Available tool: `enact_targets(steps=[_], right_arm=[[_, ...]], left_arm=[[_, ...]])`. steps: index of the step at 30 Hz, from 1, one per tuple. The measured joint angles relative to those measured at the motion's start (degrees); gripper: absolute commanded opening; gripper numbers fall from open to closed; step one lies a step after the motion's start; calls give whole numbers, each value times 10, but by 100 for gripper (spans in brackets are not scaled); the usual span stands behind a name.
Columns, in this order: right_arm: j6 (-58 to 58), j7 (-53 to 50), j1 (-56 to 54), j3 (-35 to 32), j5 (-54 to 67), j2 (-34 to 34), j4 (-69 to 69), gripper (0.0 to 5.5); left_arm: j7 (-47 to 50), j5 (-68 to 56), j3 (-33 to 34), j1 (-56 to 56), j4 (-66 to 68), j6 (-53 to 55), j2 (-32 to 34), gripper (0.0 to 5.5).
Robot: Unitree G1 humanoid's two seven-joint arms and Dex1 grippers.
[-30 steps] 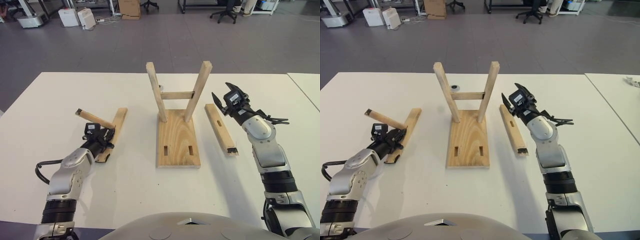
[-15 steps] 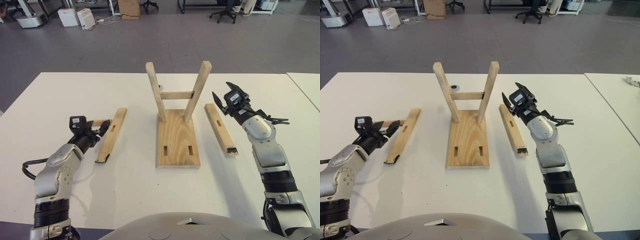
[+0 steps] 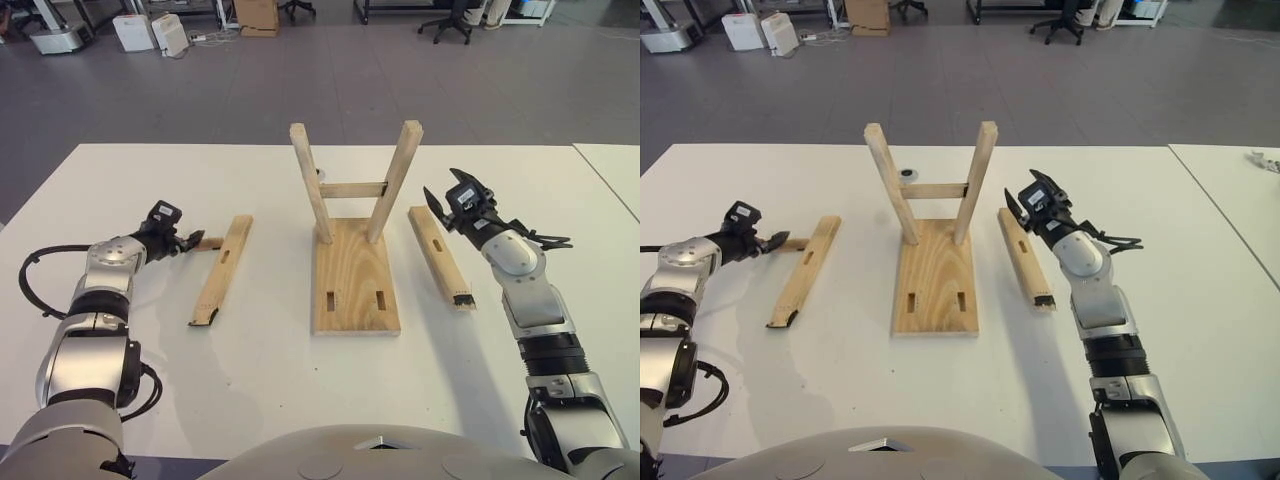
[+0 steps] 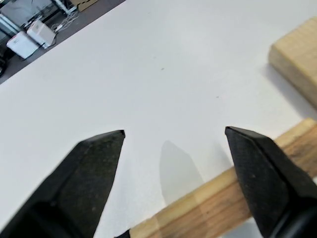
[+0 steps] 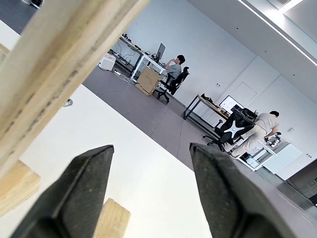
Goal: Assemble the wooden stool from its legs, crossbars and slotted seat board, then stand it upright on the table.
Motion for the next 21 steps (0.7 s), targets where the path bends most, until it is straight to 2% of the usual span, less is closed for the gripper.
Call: enact_targets(steps=[5,10,12,17,21], right_arm=[[-1,0,0,2,0,0,1,284],[-3,1,0,2,-1,-2,6,284],[-3,1,0,3,-1,-2,5,284],[-4,1,0,4,-6,-7,0,284],[-5,0,0,5,-12,-9,-3,284]], left_arm=[[-55,-41,38,-10,35,59,-8,374],[-87,-47,38,35,-26,89,0,374],[-84,-52,39,74,-97,115,5,374],[-57,-93,73,243,-422,281,10,374],[-32,-108,98,315,-553,359,12,374]])
